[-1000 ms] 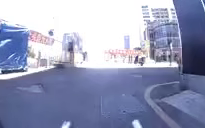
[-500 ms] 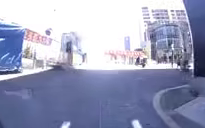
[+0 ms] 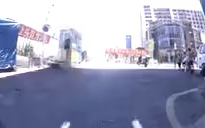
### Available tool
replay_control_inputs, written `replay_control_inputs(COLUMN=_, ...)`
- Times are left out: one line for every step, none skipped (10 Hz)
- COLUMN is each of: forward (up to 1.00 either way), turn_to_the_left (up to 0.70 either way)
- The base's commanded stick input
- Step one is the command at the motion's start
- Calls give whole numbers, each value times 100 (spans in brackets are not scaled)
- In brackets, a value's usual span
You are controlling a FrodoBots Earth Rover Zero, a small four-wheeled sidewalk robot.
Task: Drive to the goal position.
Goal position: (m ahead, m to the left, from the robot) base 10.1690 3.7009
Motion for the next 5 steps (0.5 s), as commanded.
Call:
replay_control_inputs(forward=70, turn_to_the_left=0)
replay_control_inputs(forward=70, turn_to_the_left=0)
replay_control_inputs(forward=70, turn_to_the_left=0)
replay_control_inputs(forward=70, turn_to_the_left=0)
replay_control_inputs(forward=70, turn_to_the_left=0)
